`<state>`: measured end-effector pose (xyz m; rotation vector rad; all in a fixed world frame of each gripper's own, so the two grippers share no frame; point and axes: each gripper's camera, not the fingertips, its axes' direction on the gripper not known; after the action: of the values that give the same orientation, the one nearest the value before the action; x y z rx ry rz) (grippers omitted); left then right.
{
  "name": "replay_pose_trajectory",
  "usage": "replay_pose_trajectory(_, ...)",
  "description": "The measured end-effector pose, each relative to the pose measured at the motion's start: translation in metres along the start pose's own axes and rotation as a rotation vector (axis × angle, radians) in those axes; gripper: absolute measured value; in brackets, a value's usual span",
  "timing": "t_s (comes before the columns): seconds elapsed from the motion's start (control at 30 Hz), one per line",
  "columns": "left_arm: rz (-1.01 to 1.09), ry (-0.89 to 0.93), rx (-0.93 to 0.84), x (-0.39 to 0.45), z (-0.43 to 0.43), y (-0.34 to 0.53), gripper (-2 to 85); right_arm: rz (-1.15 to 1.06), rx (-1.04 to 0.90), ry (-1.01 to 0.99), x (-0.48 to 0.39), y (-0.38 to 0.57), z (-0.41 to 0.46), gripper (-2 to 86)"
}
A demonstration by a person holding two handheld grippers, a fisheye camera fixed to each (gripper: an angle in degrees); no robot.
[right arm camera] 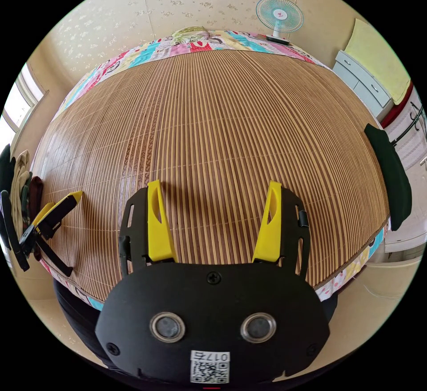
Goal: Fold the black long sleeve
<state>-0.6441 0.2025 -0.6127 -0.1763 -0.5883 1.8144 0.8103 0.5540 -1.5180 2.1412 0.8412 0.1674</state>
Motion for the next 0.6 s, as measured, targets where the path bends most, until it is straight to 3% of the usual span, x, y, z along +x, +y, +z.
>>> replay_pose_trajectory(0.6, -0.001, 0.000, 0.000, 0.0011, 0.0003, 0.0005, 31.2, 0.002, 0.000, 0.001, -0.0012, -0.0013, 0.0007, 30.6)
